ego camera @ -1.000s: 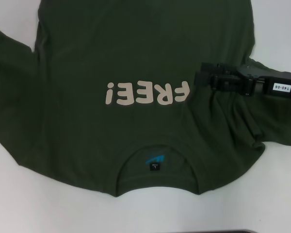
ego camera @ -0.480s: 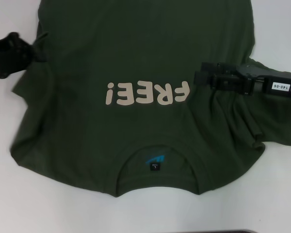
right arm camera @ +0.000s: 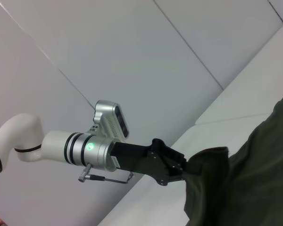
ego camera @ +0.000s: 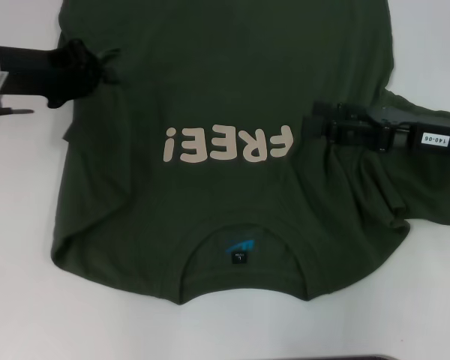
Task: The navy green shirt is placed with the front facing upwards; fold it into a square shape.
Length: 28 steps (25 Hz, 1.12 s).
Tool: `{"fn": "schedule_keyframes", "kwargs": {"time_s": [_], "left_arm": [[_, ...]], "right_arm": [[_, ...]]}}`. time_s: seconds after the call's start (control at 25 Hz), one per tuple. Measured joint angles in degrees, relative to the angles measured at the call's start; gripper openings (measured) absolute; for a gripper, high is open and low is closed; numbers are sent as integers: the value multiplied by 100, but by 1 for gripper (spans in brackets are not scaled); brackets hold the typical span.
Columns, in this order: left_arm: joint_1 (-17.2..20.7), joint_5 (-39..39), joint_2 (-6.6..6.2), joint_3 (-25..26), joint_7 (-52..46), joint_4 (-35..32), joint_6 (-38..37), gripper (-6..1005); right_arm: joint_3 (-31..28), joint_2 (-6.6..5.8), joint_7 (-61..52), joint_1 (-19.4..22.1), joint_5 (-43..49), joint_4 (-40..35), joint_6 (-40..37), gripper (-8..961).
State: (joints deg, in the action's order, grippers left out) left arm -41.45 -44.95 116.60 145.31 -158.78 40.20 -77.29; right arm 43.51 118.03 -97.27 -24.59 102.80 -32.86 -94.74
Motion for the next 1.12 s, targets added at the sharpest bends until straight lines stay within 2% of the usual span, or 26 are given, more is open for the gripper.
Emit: {"fn": "schedule_keyframes", "kwargs": {"time_s": [0.24,0.48,0.56,0.84,1.0,1.12], "left_arm": [[-103,29,82,-117,66,-206,290,39],[-141,-11,303,-183,516,-280,619,57],[-172,-29,327,-191,617,-288,624,63],[-201,-560,312,-208,876,-277,133,331],[-136,-461,181,-328,759,-300,165,517],[-30,-386,129,-415,612,-307,277,584]], "right_arm": [[-11,2,-15,23,49,9,-11,931],[-2,7,-17,32,56,16,1,929],[0,9,-18,33,57,20,-1,928],[-12,29,-19,44,138,25,-2,926],[-24,39,-20,43,200,34,-3,925],[-25,44,-26,42,201,36,-23,924]]}}
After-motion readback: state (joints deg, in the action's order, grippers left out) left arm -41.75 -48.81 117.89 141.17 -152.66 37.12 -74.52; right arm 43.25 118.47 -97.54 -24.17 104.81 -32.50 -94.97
